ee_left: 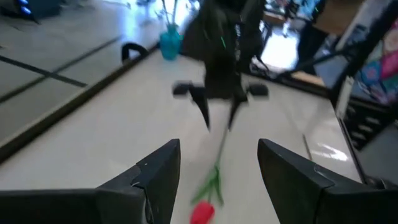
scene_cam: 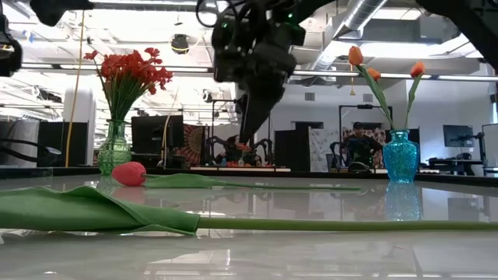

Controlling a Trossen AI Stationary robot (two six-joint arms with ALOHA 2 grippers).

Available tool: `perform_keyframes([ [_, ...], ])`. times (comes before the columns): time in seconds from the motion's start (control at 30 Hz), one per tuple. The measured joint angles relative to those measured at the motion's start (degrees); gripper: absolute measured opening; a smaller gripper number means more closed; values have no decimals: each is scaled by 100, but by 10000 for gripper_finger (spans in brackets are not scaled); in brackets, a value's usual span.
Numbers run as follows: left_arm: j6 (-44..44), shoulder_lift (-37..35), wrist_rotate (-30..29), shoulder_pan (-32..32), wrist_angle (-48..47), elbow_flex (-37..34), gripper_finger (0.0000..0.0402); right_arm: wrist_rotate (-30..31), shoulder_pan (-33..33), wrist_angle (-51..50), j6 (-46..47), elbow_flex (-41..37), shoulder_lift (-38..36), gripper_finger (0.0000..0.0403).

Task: Sort flowers into vase by color
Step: Put the top pink tulip into the bottom blue vase

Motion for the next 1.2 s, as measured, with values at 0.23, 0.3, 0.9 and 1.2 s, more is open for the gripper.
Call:
perform_keyframes([
  [0.23, 694, 131, 191, 929, 1048, 0, 202, 73, 178, -4, -218, 0, 253, 200],
  [0.3, 868, 252, 468, 1200, 1318, 0, 202, 109, 176, -15, -269, 2, 265, 192],
  [0.9, 2489, 437, 2139, 2395, 1425, 0, 202, 1009, 565, 671, 1261, 0, 281, 169],
  [1.2, 4170, 65, 2538, 2992, 3935, -916, 202, 1123, 533, 355, 1670, -410, 268, 177],
])
